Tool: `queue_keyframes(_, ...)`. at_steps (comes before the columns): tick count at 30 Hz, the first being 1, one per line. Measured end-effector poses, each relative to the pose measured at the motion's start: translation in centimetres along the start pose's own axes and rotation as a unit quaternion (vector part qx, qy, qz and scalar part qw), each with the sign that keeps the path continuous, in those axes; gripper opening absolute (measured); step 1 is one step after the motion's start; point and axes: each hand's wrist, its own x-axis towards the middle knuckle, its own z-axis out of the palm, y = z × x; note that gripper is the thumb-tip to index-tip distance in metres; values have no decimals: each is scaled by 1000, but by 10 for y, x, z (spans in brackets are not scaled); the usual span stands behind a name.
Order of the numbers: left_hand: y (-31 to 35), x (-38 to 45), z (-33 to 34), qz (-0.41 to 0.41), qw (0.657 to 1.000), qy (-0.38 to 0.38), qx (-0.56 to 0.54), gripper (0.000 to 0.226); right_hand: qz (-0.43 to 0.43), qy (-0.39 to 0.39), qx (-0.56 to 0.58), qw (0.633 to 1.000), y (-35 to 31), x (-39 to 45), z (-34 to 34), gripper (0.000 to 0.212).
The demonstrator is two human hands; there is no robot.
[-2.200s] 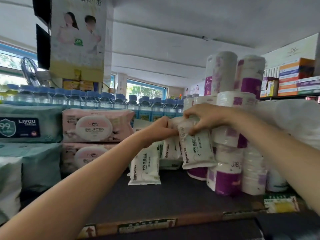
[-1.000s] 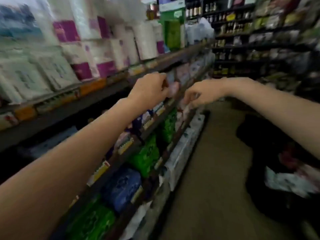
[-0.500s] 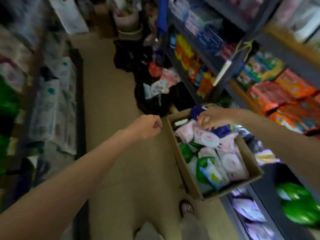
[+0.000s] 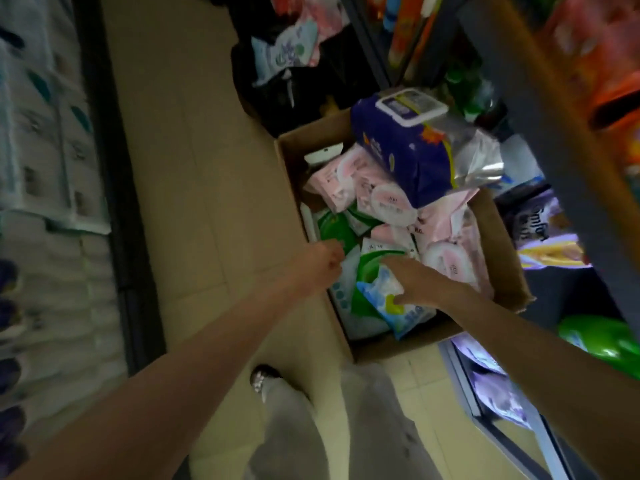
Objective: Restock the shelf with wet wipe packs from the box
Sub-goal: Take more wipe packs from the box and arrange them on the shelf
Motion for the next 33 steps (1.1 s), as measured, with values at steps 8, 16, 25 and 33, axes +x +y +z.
queue_keyframes(8,-13,32,45,-25,1000,0,-13,29,-43,104,-250,962,4,28,19,60)
queue_keyframes(16,-2,40,57,-38,997,13,-63,28,-44,9,-197,979,13,27,-2,41)
queue_keyframes(25,11,31,35,-57,966,-152,-203,46,-145,110,201,962,-4,12,-50,23)
queue_keyframes(33,-32,35,-21,-69,942,76,-321,29,-75,219,405,885,-29,25,-56,39)
